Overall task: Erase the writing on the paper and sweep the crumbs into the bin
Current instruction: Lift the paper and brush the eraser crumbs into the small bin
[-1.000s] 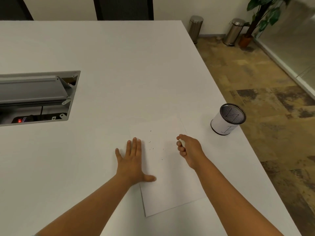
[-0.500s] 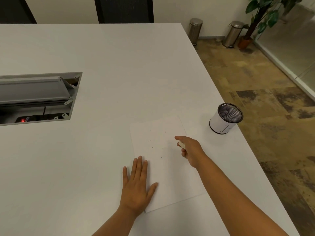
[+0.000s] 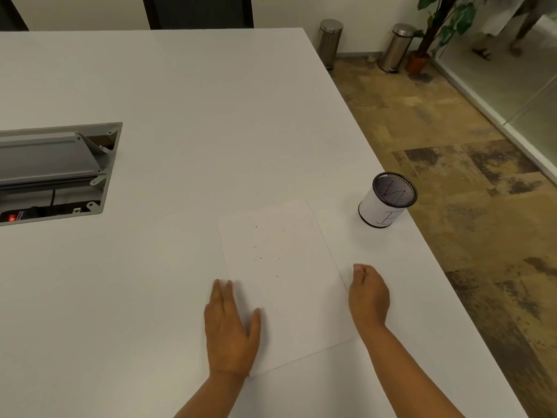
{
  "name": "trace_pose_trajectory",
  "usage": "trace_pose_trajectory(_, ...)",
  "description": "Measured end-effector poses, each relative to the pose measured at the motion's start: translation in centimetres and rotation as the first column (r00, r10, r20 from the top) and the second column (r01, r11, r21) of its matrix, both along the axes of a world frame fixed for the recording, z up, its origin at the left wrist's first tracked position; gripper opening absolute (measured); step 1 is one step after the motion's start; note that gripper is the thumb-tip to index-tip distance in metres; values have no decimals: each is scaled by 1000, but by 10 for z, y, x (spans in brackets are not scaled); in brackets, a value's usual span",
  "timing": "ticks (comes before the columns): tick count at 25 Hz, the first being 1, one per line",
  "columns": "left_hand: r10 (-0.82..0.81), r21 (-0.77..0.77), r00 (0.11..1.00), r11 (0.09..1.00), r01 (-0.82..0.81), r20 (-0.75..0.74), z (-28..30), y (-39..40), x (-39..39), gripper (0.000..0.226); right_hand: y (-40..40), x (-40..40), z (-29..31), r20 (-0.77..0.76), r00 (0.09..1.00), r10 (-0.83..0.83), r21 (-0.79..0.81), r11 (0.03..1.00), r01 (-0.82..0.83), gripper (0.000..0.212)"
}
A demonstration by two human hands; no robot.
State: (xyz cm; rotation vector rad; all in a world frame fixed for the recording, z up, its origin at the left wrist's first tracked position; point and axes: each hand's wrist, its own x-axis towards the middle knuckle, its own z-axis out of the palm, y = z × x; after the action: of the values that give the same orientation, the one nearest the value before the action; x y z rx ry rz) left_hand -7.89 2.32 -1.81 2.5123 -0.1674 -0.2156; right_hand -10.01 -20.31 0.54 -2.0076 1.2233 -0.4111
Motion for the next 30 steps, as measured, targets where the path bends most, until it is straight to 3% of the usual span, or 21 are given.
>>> trace_pose_trajectory(2, 281, -110, 953, 950, -294, -117, 13, -20, 4, 73, 7, -19, -8, -69, 996, 65, -126, 989, -73, 21)
trace_pose_trajectory(7, 425, 9, 819, 889, -457, -386, 44, -58, 7, 81, 25, -49, -13, -160, 971, 180, -180, 962, -207, 23)
trace_pose_trajectory(9, 461, -12, 759, 851, -524, -461, 48, -60, 10, 79, 27, -57, -14, -91, 987, 133, -94, 985, -142, 20)
trace_pose_trajectory(14, 458, -105, 647, 762, -639, -610, 47, -52, 17, 40, 15, -69, -6, 32, 999, -9, 152, 988, 4, 6)
trace_pose_trajectory(18, 301, -255, 509, 599, -759, -806, 52, -49, 18, 41, 7, -77, -4, 46, 999, -8, 240, 971, -3, 15)
trace_pose_trajectory(21, 163, -353, 570, 641, -682, -806, 63, -59, 6, 36, -2, -81, -6, 4, 996, 92, 205, 975, -90, 9)
trace_pose_trajectory(23, 121, -376, 702, 774, -509, -702, 74, -70, 1, 29, -7, -84, -4, -20, 983, 184, 181, 967, -177, 11)
trace_pose_trajectory(26, 38, -217, 906, 966, -141, -421, 104, -96, -6, 24, -19, -88, 1, -16, 959, 283, 194, 942, -275, 24)
trace_pose_trajectory(30, -74, -180, 974, 983, 35, -216, 153, -122, -15, 19, -33, -89, 8, 35, 977, 211, 254, 944, -213, 24)
